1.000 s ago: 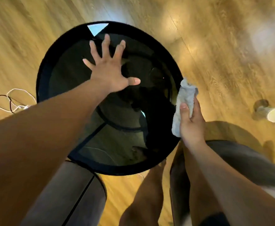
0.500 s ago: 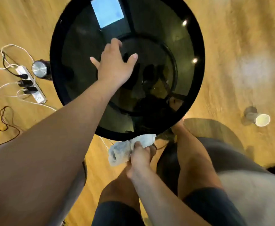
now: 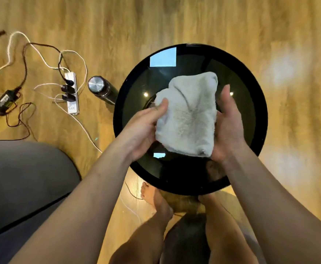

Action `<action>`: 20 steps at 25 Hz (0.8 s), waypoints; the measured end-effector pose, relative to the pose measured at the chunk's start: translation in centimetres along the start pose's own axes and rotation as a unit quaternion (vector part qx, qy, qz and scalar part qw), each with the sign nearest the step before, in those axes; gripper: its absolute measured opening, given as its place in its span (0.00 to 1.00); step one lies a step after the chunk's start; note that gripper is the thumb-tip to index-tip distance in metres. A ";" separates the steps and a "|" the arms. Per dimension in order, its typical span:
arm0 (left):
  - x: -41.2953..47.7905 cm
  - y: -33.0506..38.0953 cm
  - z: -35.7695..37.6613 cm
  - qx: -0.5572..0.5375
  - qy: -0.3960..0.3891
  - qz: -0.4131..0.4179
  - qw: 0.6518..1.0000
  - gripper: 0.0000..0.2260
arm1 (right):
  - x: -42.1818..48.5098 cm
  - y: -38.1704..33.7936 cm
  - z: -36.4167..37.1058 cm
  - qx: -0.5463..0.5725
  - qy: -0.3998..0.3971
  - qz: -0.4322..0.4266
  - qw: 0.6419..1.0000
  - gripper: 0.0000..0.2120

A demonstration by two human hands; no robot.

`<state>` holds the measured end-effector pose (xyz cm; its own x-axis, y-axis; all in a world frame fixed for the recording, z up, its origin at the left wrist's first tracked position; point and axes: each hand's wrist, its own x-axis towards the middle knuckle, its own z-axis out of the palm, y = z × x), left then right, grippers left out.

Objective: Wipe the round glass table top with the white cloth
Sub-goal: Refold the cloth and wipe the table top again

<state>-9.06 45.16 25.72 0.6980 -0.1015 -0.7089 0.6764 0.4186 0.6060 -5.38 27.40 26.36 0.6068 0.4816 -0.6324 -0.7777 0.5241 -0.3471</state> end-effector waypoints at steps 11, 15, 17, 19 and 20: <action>0.8 2.3 -0.7 0.053 0.179 0.200 0.962 0.22 | 3.6 -3.8 1.0 -0.478 0.065 -0.100 0.870 0.26; 1.9 6.6 -1.3 0.228 0.088 0.277 0.929 0.38 | 4.9 -6.4 2.7 -0.516 0.003 -0.175 0.839 0.21; 2.1 8.7 -1.1 0.408 0.086 0.284 0.863 0.37 | 5.1 -8.1 3.7 -0.549 -0.021 -0.176 0.817 0.30; 2.3 10.1 -0.5 0.506 0.146 0.309 0.792 0.33 | 5.3 -9.2 4.9 -0.641 -0.014 -0.177 0.747 0.38; 2.3 10.6 -0.2 0.521 0.174 0.330 0.768 0.28 | 5.4 -9.5 5.3 -0.696 0.004 -0.187 0.693 0.39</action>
<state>-0.34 49.59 30.46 0.9872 0.1449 -0.0662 0.1489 -0.6923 0.7061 6.19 28.71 29.92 0.8119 0.4885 -0.3196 0.0262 -0.5775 -0.8160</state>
